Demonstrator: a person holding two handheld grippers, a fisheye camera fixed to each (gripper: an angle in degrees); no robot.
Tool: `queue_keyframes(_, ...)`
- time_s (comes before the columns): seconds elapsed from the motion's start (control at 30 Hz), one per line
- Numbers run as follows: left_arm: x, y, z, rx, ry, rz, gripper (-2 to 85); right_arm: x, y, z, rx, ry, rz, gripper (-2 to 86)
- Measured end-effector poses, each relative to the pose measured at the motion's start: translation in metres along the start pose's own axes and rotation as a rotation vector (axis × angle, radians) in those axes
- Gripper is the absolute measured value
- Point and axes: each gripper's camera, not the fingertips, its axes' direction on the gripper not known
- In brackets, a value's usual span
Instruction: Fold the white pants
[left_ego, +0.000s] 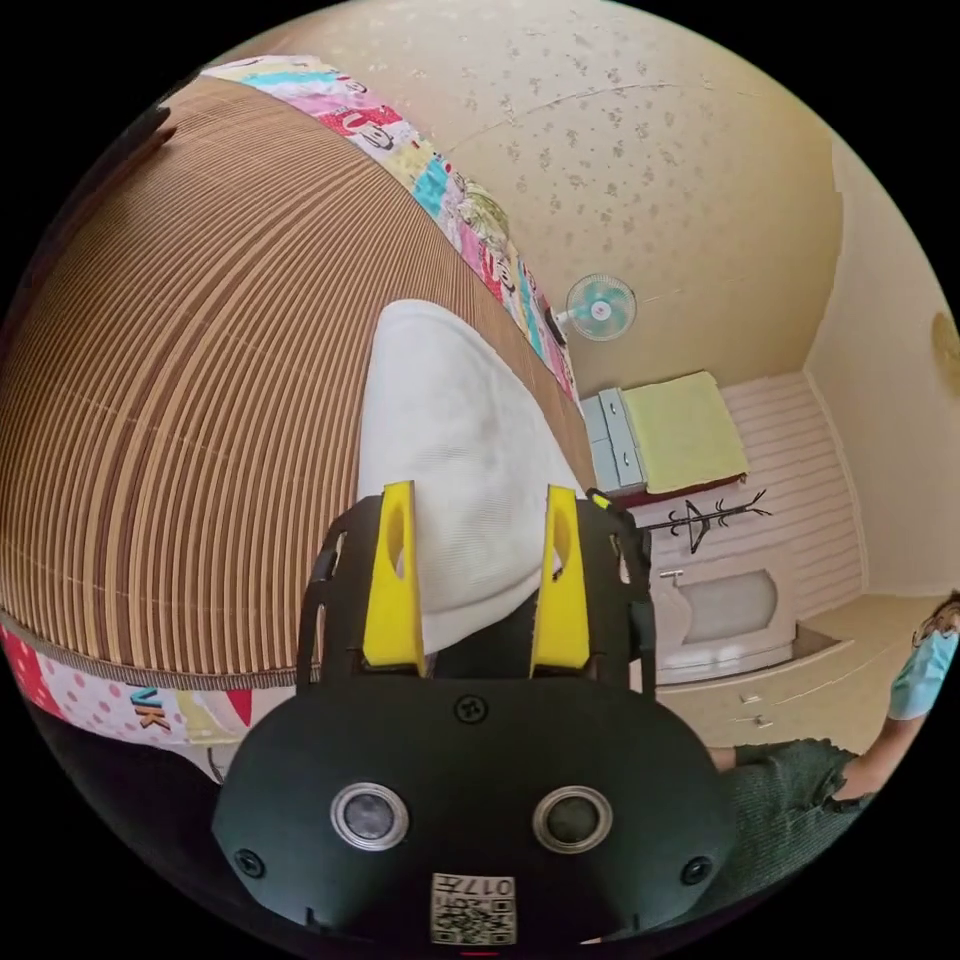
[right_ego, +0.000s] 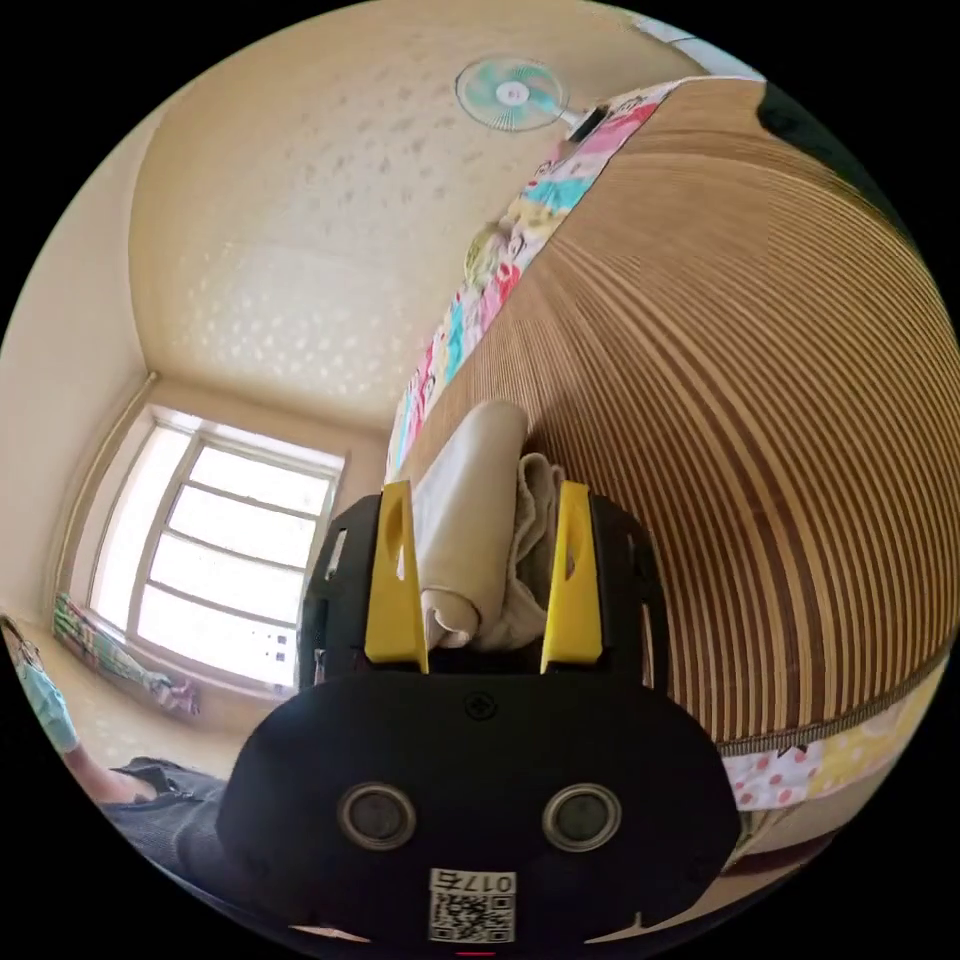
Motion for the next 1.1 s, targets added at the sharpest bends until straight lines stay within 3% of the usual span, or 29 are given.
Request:
queue_keyframes(0.03, -0.003, -0.001, 0.0, -0.003, 0.011, -0.011, 17.8, -0.006, -0.011, 0.029, -0.21, 0.002, -0.052, 9.5)
queue_keyframes(0.1, -0.009, -0.008, -0.005, 0.004, 0.009, -0.026, 17.9, -0.022, -0.011, 0.04, -0.314, 0.039, -0.141, 8.2)
queue_keyframes(0.2, -0.014, -0.016, -0.014, 0.019, -0.013, -0.03, 17.8, -0.052, 0.013, 0.011, -0.265, 0.08, -0.295, 7.8)
queue_keyframes(0.33, -0.032, -0.035, -0.011, -0.038, 0.014, -0.079, 20.0, 0.006, 0.034, 0.019, -0.347, 0.212, -0.116, 12.1)
queue_keyframes(0.5, -0.05, -0.076, -0.009, -0.126, 0.006, -0.092, 23.4, 0.04, 0.033, -0.024, -0.152, 0.075, 0.013, 22.6)
queue_keyframes(0.63, -0.059, -0.096, -0.003, -0.213, 0.048, -0.08, 20.1, 0.064, 0.027, -0.019, -0.208, 0.0, 0.026, 25.1)
queue_keyframes(0.7, -0.072, -0.102, 0.007, -0.286, 0.197, -0.115, 18.3, 0.071, 0.022, -0.015, -0.229, -0.07, 0.016, 25.0)
queue_keyframes(0.8, -0.093, -0.104, 0.009, -0.288, 0.391, -0.169, 16.0, 0.078, 0.011, 0.017, -0.357, -0.257, 0.026, 23.1)
queue_keyframes(0.93, -0.098, -0.104, -0.004, -0.274, 0.519, -0.251, 10.2, 0.064, -0.006, 0.052, -0.535, 0.013, 0.033, 14.0)
queue_keyframes(1.03, -0.074, -0.109, -0.041, -0.223, 0.472, -0.15, 9.1, 0.042, -0.016, 0.058, -0.525, -0.219, 0.013, 11.4)
queue_keyframes(1.1, -0.063, -0.113, -0.091, -0.147, 0.451, -0.124, 8.7, 0.008, -0.018, 0.074, -0.554, -0.228, -0.049, 10.8)
